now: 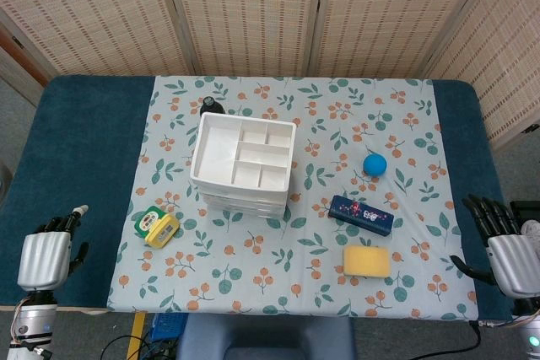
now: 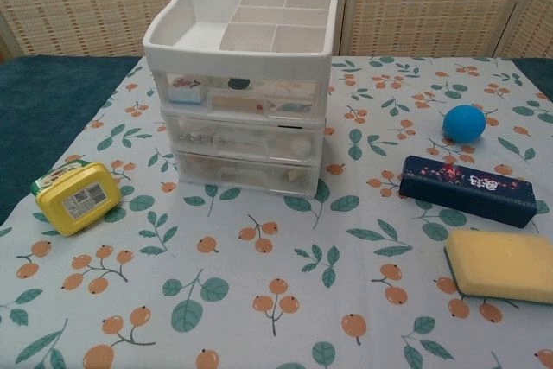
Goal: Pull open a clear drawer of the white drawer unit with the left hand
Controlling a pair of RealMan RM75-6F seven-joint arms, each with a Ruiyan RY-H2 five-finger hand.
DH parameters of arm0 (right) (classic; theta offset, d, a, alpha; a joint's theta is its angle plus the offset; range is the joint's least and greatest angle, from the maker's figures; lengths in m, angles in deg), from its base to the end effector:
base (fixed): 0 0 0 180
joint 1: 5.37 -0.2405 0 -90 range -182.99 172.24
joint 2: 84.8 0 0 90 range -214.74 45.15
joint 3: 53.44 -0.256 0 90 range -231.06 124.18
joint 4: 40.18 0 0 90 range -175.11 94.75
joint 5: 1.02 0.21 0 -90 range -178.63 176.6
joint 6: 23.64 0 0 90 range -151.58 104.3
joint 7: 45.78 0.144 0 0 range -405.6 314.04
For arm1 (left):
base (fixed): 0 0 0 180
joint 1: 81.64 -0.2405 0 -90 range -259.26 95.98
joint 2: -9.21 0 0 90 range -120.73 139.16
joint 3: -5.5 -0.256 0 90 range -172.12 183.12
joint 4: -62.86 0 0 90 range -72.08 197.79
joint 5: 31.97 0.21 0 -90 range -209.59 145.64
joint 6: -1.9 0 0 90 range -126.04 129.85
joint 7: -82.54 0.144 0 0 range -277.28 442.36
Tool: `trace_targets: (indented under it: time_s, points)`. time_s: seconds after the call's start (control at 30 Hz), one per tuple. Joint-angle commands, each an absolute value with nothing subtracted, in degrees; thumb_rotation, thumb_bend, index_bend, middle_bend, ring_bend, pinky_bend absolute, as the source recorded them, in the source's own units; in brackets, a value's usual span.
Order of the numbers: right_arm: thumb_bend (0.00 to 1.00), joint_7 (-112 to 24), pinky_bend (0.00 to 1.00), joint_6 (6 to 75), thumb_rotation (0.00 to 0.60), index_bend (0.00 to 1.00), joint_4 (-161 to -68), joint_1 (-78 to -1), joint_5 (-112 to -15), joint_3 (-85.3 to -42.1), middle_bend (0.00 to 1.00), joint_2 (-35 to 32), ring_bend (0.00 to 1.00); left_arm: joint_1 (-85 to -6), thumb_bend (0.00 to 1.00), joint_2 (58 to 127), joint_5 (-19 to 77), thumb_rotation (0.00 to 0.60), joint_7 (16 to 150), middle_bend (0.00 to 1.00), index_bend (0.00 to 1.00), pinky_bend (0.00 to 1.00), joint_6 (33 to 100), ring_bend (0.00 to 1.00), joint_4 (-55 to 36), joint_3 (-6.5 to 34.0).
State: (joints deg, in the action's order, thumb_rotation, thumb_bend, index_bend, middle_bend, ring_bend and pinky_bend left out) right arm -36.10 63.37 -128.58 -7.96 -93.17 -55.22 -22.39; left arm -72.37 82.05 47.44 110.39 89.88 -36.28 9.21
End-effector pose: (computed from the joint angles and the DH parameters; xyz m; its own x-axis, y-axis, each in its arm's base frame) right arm -0.3190 -0.1650 0.1706 0.3366 -0.0118 0.9416 -0.9393 -0.0751 0.3348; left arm -0.2691 0.2011 0.1159 0.5753 -0.0380 0.8170 0.8179 0.0356 -0.5743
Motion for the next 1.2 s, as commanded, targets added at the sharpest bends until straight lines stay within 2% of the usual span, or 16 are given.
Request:
trace_targets:
  time_s: [0.03, 0.23, 0.63, 0.73, 0.9, 1.07, 1.2]
  points:
    - [0.20, -35.9, 0.01, 63.7, 0.600, 0.02, -128.4, -8.0, -93.2, -55.3, 0.04, -22.0, 0.00, -72.3, 0.33, 82.1, 47.1, 0.600, 110.5, 0.40, 0.22, 0.49, 89.3, 0.35, -36.5, 9.2]
    - [0.20, -35.9, 0.01, 63.2, 0.600, 0.02, -128.1, -8.5, -93.4, -55.2, 0.04, -21.6, 0.00, -72.3, 0.33, 82.0, 47.3, 0.600, 109.7, 0.40, 0.22, 0.49, 88.9, 0.35, -37.4, 9.4]
    - [0.20, -36.2, 0.01, 65.7, 0.600, 0.02, -128.6, -7.6, -91.9, -56.2, 0.04, -22.5, 0.00, -70.2, 0.33, 81.1, 48.9, 0.600, 98.5, 0.41, 0.25, 0.50, 84.1, 0.38, -41.2, 10.2]
    - [0.20, -36.3, 0.01, 65.8, 0.600, 0.02, -128.8, -7.6, -91.7, -56.4, 0.04, -22.4, 0.00, -68.8, 0.33, 81.8, 49.2, 0.600, 93.0, 0.46, 0.27, 0.58, 81.4, 0.43, -42.5, 10.5]
    - [0.20, -36.3, 0.01, 66.4, 0.600, 0.02, -129.4, -7.7, -92.0, -56.7, 0.04, -22.9, 0.00, -65.3, 0.33, 81.5, 47.5, 0.600, 80.4, 0.60, 0.31, 0.77, 73.3, 0.60, -45.6, 11.3]
    - [0.20, -37.1, 0.01, 67.4, 0.600, 0.02, -130.2, -7.1, -91.9, -56.7, 0.04, -23.2, 0.00, -61.6, 0.33, 82.3, 46.5, 0.600, 66.8, 0.71, 0.31, 0.96, 64.9, 0.75, -46.8, 12.1]
    - [0.20, -37.4, 0.01, 67.5, 0.600, 0.02, -130.5, -6.8, -91.6, -56.5, 0.04, -23.0, 0.00, -58.9, 0.33, 84.7, 47.2, 0.600, 58.8, 0.80, 0.28, 1.00, 60.3, 0.87, -45.6, 12.4]
